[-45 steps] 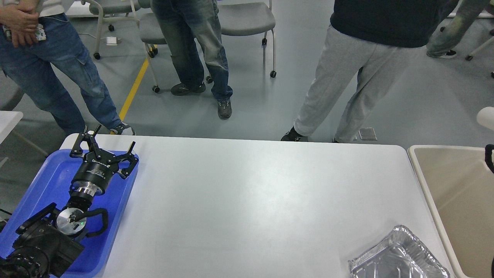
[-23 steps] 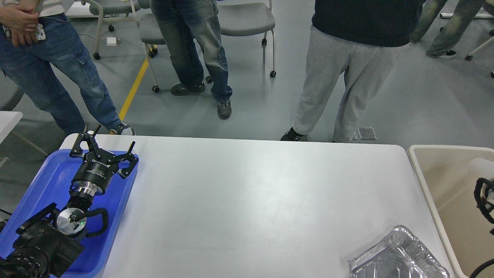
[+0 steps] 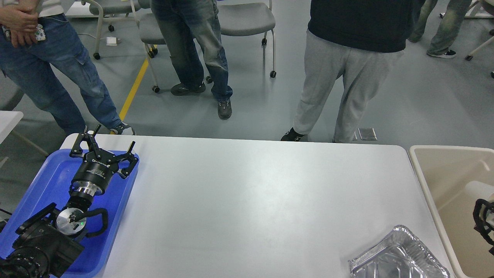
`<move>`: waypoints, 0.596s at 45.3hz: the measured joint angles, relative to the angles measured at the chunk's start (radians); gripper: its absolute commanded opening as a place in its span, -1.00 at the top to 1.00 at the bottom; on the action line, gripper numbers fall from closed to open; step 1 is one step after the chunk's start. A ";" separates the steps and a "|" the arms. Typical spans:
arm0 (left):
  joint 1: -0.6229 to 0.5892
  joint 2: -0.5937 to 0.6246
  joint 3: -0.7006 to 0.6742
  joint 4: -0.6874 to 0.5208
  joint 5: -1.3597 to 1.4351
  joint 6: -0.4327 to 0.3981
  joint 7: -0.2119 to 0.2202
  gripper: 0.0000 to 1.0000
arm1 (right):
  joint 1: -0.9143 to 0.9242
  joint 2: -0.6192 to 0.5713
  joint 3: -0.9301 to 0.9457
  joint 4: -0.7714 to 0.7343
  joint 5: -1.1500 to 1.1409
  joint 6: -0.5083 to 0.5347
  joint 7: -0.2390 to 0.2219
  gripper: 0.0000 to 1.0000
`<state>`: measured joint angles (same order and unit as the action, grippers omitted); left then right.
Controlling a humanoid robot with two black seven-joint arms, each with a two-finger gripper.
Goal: Tidy desktop
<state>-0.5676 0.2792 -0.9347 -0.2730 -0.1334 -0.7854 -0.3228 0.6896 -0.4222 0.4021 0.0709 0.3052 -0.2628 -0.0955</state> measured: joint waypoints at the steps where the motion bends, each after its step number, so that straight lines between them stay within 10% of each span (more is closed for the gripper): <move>1: 0.000 0.000 0.000 0.000 0.000 0.000 0.000 -1.00 | -0.003 0.000 0.000 0.000 0.000 0.000 0.000 1.00; 14: 0.000 0.000 0.000 0.000 0.000 0.000 0.000 -1.00 | -0.029 0.015 0.003 -0.001 0.000 0.005 0.003 1.00; 19: 0.000 0.000 0.000 0.000 0.000 0.000 0.000 -1.00 | -0.037 0.021 0.003 -0.001 0.000 0.008 0.006 -0.08; 27: 0.000 0.000 0.000 0.000 0.000 0.000 0.000 -1.00 | -0.047 0.027 0.002 -0.002 -0.001 0.011 0.013 -0.70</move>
<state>-0.5676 0.2792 -0.9342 -0.2730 -0.1334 -0.7854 -0.3227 0.6429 -0.3954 0.4042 0.0691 0.3043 -0.2517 -0.0824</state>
